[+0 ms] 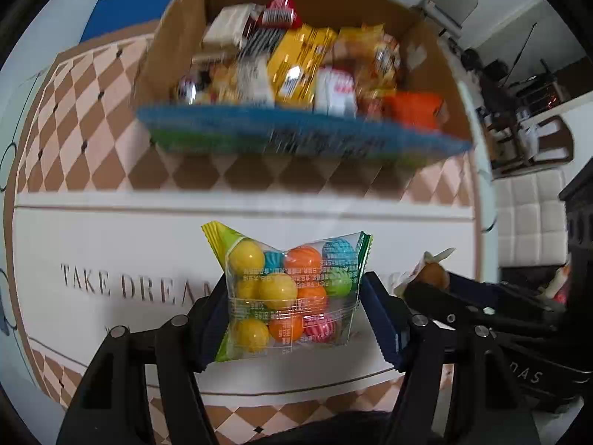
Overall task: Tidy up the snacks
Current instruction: 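Carry both packets over the box and open both tools to drop them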
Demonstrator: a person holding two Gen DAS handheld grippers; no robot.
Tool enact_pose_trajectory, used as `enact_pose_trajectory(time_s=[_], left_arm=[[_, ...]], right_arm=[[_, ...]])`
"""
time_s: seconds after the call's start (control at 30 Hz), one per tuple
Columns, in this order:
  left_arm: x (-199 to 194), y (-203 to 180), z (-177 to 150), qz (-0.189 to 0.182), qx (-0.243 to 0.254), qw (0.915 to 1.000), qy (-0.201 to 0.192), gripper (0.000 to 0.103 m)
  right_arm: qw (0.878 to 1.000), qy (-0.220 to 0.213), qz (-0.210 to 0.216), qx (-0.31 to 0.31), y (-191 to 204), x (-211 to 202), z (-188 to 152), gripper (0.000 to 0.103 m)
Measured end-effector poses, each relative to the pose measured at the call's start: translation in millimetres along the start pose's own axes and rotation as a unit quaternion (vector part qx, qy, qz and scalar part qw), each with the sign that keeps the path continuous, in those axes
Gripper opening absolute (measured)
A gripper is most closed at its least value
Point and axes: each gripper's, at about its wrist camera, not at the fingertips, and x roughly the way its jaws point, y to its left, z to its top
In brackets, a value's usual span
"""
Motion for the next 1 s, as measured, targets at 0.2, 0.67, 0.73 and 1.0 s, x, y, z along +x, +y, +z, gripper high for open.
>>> enact_pose_trajectory(time_s=[0.2,0.67,0.73,1.0], left_arm=[[-29.5,-6.3,60.8,-0.013,0.004,0.999,-0.042,0.066],[1.7,27.3,203.6,0.053,0.011,0.9982,-0.026,0.066],[16.5,34.5,213.0,0.057,0.005,0.9983,-0.009,0.067],[57.0,54.8,234.4,0.064,-0.02,0.9969,0.04,0.075]], right_arm=[[0.999,-0.039,0.027,0.009,12.1,-30.5,48.7,0.05],[0.998,-0.064,-0.006,-0.005,35.0,-27.9,196.8,0.05],[0.998,-0.058,-0.015,-0.002,34.5,-17.7,212.9,0.05],[0.997,-0.062,-0.018,0.033,21.3,8.3,268.4,0.051]])
